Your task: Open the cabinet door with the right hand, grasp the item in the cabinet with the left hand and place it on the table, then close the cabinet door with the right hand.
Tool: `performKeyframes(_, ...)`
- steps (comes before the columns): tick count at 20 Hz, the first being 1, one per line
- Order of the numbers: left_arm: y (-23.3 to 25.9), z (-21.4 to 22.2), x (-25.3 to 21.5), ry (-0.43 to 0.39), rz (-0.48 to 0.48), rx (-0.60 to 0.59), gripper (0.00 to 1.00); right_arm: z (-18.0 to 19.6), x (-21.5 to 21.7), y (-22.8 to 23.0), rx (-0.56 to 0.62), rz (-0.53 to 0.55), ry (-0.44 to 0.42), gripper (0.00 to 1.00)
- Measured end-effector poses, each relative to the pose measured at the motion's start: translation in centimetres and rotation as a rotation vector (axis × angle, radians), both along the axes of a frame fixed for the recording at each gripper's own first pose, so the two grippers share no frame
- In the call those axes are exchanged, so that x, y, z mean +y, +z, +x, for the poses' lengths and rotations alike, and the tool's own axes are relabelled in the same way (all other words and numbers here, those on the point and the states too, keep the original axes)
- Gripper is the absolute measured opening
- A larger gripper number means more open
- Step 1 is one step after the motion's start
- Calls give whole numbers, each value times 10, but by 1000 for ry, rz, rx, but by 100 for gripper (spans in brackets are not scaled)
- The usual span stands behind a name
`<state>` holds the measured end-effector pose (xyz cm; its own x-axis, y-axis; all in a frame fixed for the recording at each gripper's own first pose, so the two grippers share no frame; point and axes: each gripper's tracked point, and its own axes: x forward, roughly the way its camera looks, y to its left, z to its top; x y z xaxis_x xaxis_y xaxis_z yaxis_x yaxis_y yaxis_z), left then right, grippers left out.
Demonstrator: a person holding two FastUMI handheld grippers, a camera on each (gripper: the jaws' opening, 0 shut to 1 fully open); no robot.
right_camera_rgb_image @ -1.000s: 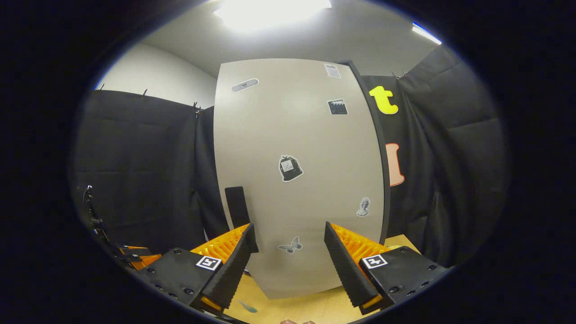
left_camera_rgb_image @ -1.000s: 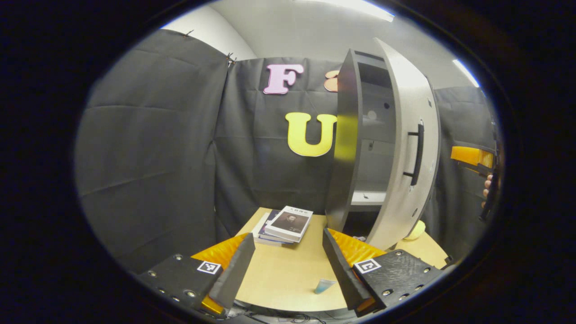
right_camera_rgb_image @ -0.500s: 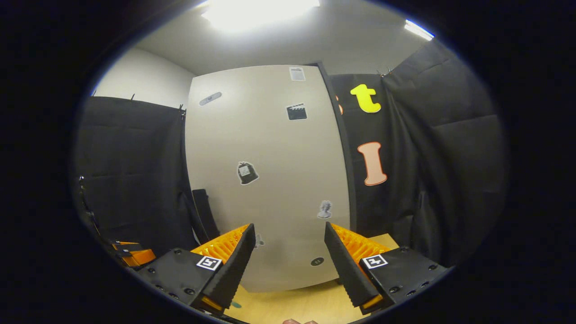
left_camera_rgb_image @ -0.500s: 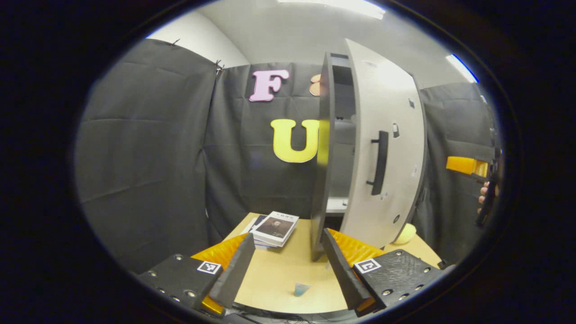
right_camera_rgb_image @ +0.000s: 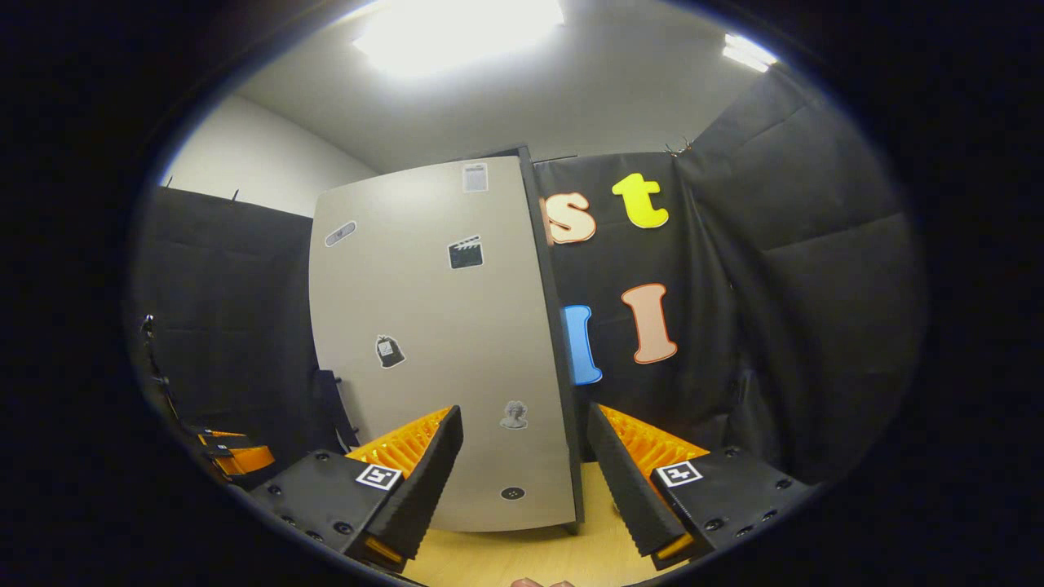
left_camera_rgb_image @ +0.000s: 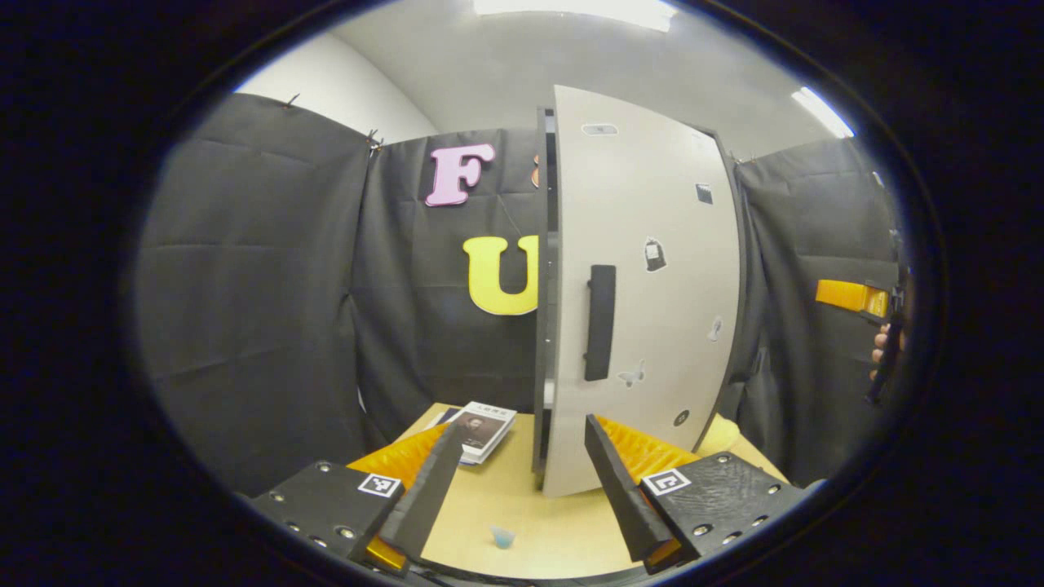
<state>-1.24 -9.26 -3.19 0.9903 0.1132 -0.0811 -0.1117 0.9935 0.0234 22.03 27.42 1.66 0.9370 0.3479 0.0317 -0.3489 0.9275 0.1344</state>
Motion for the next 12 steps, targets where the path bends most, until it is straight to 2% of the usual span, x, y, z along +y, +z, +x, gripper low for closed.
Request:
performKeyframes(3,-1,0,-9,28,-72,11,92,4,-22,-5,1,-12,-30,97)
performKeyframes(5,7,3,-14,12,-126,-1,91,7,-25,-14,14,-20,-30,97)
performKeyframes(8,9,-2,15,57,-116,15,91,18,-24,-33,57,-42,-32,97)
performKeyframes(12,28,-6,43,49,-89,-40,92,17,-18,-45,92,-39,-59,97)
